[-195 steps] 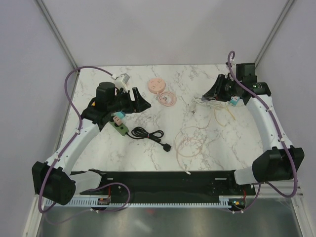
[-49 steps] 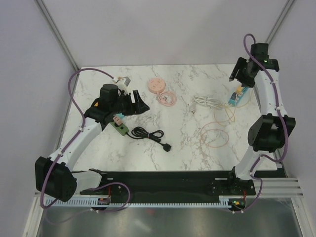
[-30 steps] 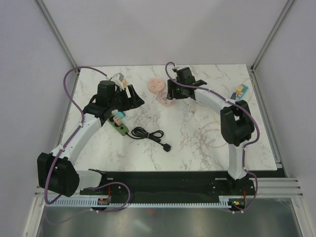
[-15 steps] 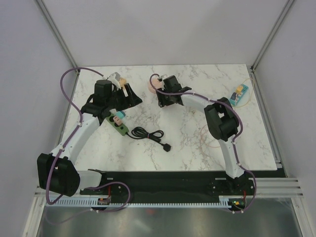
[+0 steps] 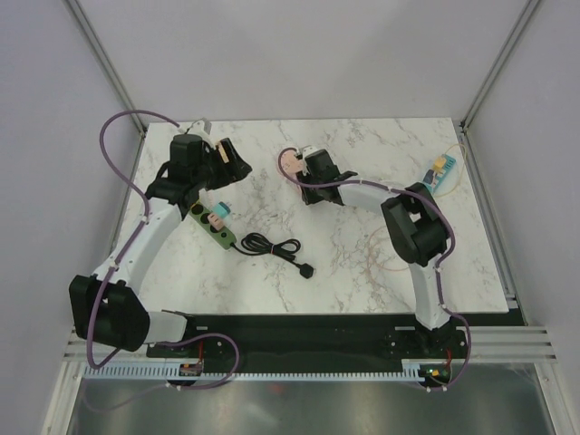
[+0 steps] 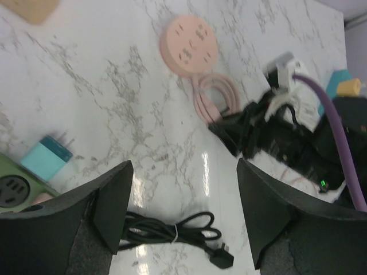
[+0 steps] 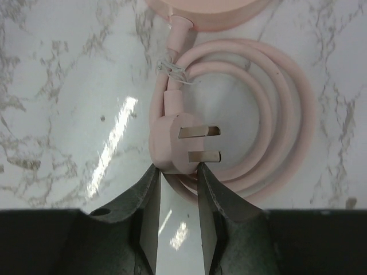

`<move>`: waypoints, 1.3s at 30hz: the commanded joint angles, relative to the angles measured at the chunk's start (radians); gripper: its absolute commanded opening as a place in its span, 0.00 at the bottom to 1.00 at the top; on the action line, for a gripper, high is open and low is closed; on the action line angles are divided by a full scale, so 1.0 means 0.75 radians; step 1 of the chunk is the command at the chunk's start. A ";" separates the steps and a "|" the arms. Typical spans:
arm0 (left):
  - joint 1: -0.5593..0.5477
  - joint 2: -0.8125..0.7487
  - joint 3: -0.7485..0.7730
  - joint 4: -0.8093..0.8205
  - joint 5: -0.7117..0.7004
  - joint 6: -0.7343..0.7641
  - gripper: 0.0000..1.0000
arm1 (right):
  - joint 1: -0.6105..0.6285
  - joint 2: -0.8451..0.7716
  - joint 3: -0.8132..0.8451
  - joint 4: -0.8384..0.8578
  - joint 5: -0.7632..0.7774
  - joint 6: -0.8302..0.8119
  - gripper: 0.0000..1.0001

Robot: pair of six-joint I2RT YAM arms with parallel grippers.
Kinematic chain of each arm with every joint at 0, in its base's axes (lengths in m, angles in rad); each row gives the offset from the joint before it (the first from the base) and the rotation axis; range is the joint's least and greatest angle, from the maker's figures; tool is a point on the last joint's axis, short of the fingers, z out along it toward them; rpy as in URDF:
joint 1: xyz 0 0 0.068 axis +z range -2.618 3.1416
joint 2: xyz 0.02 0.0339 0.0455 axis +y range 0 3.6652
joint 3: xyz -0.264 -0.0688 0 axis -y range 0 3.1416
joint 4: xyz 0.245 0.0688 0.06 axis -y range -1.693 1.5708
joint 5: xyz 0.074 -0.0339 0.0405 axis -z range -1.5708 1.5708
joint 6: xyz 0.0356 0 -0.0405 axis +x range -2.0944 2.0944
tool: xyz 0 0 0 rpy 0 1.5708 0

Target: Insert the plug

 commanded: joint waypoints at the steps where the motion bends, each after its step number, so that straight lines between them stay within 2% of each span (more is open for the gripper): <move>1: 0.020 0.097 0.140 0.051 -0.221 0.106 0.80 | 0.006 -0.144 -0.178 -0.084 0.065 -0.017 0.33; 5: 0.051 0.259 0.239 0.080 -0.324 0.265 0.83 | 0.002 -0.273 -0.328 -0.043 0.032 -0.034 0.33; 8: 0.079 0.424 0.396 0.045 -0.348 0.361 0.84 | 0.002 -0.375 -0.438 -0.074 0.020 -0.030 0.44; 10: 0.090 0.561 0.468 0.021 -0.377 0.398 0.84 | 0.006 -0.418 -0.477 -0.066 -0.023 -0.034 0.48; 13: 0.108 0.694 0.607 0.004 -0.424 0.476 0.84 | 0.008 -0.482 -0.484 -0.047 -0.113 -0.032 0.55; 17: 0.128 0.911 0.789 -0.030 -0.398 0.607 0.86 | 0.004 -0.606 -0.477 -0.047 -0.137 0.017 0.68; 19: 0.135 1.044 0.944 -0.136 -0.394 0.640 0.88 | 0.004 -0.699 -0.498 -0.029 -0.176 0.030 0.76; 21: 0.137 1.138 1.060 -0.196 -0.410 0.681 0.91 | 0.006 -0.776 -0.504 -0.019 -0.160 0.034 0.79; 26: 0.155 1.245 1.175 -0.200 -0.453 0.783 1.00 | 0.006 -0.887 -0.528 0.024 -0.144 0.091 0.83; 33: 0.184 1.345 1.274 -0.259 -0.377 0.824 0.99 | 0.004 -0.975 -0.537 0.018 0.071 0.130 0.86; 39: 0.186 1.406 1.296 -0.259 -0.369 0.902 0.96 | 0.004 -0.944 -0.522 -0.002 0.069 0.134 0.86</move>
